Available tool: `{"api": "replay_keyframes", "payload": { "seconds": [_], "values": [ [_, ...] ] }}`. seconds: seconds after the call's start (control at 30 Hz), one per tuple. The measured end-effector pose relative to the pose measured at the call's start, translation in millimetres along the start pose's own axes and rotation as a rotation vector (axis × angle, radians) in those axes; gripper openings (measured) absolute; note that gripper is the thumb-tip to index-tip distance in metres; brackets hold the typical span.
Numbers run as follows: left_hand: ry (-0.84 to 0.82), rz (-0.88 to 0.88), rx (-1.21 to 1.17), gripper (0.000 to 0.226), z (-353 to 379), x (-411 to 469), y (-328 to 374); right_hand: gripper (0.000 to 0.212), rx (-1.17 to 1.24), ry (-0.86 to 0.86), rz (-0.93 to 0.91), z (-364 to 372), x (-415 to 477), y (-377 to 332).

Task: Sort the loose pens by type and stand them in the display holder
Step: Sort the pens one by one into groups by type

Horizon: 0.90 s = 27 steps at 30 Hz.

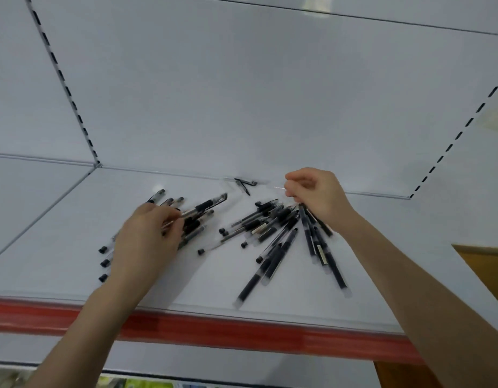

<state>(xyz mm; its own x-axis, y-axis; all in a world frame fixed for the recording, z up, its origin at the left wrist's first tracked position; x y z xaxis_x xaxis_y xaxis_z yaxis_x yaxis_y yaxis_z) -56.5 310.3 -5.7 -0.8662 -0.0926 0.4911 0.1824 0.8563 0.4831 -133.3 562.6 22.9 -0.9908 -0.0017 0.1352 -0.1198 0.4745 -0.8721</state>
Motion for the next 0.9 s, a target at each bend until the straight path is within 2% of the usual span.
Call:
{"api": "replay_keyframes", "payload": {
  "seconds": [0.13, 0.27, 0.43, 0.57, 0.7, 0.8, 0.9],
  "values": [
    [-0.019, -0.055, 0.135, 0.010, -3.2, -8.2, -22.2, 0.018, -0.282, -0.029, -0.051, 12.2, 20.4, 3.9],
    [-0.041, -0.068, 0.188, 0.012, -2.2, -12.1, -25.8, 0.018, -0.370, -0.084, -0.081, 32.0, 36.9, 0.3],
    [-0.012, 0.040, 0.110, 0.016, -1.3, -17.2, -16.8, 0.018, -0.468, -0.122, -0.105, 54.6, 56.9, -6.6],
    [-0.109, 0.130, -0.027, 0.017, 3.4, -20.3, -2.7, 0.020, -0.614, -0.137, -0.114, 69.4, 68.9, -5.0],
    [-0.192, 0.166, -0.045, 0.024, 10.7, -20.5, 3.2, 0.018, -0.767, -0.163, -0.075, 74.5, 71.3, -0.4],
    [-0.188, 0.173, -0.032, 0.024, 15.4, -17.6, 6.9, 0.021, -0.811, -0.161, -0.049, 72.7, 68.8, -1.1],
    [-0.226, 0.175, -0.028, 0.027, 20.7, -14.4, 12.9, 0.029, -0.679, -0.126, -0.025, 59.3, 63.1, -4.0]
  ]
}}
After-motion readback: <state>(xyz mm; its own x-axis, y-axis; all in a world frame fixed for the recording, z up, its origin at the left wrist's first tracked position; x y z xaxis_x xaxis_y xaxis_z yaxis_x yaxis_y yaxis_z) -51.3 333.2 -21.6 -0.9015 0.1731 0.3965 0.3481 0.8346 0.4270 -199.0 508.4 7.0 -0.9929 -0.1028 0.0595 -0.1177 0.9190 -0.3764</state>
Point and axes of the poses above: each hand's wrist, its own x-axis towards the middle knuckle, its own z-axis out of the palm, y = z × x, the point moved 1 cm from there along x, towards the middle knuckle, and after that the axes turned 6 degrees about z, right-handed, at the moved point
